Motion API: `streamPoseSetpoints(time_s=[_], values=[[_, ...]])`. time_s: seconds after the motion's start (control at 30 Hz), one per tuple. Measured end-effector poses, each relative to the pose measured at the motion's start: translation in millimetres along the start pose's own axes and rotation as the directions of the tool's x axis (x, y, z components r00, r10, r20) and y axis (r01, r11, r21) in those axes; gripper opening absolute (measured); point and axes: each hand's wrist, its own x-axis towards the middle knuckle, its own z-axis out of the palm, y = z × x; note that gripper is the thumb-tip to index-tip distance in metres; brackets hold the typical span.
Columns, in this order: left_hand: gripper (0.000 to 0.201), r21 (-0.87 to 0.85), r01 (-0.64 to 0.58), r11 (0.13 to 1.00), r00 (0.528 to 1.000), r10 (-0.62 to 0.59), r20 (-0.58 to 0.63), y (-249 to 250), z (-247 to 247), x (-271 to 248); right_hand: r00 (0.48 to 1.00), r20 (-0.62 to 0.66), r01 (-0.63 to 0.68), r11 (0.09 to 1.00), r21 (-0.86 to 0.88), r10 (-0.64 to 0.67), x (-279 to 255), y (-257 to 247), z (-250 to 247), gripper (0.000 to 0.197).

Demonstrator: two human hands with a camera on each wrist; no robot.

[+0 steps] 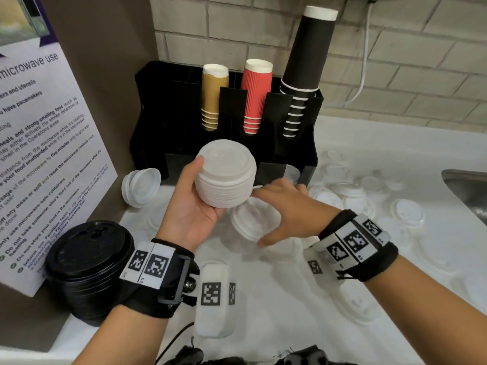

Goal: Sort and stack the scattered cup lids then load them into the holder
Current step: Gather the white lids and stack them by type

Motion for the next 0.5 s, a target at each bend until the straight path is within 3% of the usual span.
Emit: streamPoseSetpoints(time_s=[0.07, 0.13, 0.23, 0.37, 0.5], values=[[0.045, 0.021, -0.028, 0.999, 1.0, 0.028, -0.011, 3, 1, 2, 0.999, 0.045, 0.023, 0.998, -0.059, -0.02, 2, -1, -2, 0.085], [0.05, 0.036, -0.039, 0.999, 0.999, 0.039, -0.021, 6, 1, 3, 0.981, 0.19, 0.085, 0.971, -0.222, -0.042, 1, 1, 6, 0.08], [0.059, 0.061, -0.05, 0.997, 0.999, 0.051, -0.019, 8, 0, 3, 0.936, 0.352, 0.142, 0.9, -0.413, 0.014, -5, 6, 24, 0.09], [0.061, 0.076, -0.074, 0.994, 0.997, 0.074, -0.009, 8, -1, 3, 0.939, 0.343, 0.164, 0.86, -0.483, 0.013, -6, 10, 29, 0.094], [0.093, 0.111, -0.083, 0.99, 0.996, 0.079, 0.037, 10, -6, 7, 0.943, 0.331, 0.173, 0.897, -0.406, -0.032, -5, 9, 26, 0.087]])
